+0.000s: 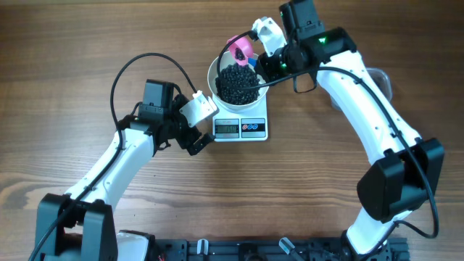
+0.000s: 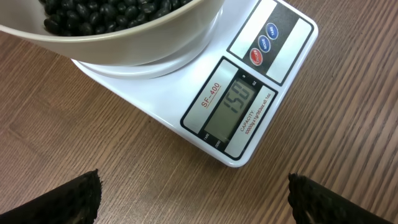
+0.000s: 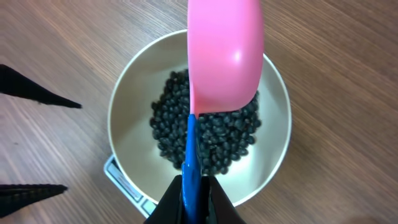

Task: Scoop item into bowl and weigh 150g on scale
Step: 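Swing the scoop over the white bowl and tip a few beans in, then move the scoop back to the bean tub with right gripper, then lower the pink scoop into the tub and release it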

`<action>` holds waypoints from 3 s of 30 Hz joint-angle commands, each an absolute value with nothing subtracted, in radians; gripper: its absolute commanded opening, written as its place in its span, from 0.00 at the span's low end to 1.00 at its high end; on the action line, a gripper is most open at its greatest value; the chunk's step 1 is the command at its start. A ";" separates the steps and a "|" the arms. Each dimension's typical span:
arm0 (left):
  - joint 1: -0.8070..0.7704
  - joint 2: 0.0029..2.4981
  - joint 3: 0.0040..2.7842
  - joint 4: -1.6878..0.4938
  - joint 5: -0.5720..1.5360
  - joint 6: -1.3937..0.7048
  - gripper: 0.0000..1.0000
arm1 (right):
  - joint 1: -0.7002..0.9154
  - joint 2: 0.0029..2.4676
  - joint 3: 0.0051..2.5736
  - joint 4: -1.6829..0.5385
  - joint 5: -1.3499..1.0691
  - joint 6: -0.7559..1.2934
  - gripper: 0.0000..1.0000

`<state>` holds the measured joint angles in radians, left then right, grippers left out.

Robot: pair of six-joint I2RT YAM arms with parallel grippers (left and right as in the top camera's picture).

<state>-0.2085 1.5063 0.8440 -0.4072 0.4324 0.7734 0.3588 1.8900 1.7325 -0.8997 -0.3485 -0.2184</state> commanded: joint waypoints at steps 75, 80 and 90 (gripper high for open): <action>-0.203 1.514 0.836 -0.407 0.445 0.782 1.00 | -0.147 1.745 1.690 -1.321 0.003 -0.025 0.04; -0.203 1.514 0.836 -0.407 0.444 0.782 1.00 | -0.147 1.745 1.690 -1.321 -0.004 -0.027 0.04; -0.203 1.514 0.836 -0.407 0.445 0.782 1.00 | -0.148 1.745 1.690 -1.321 -0.102 -0.031 0.04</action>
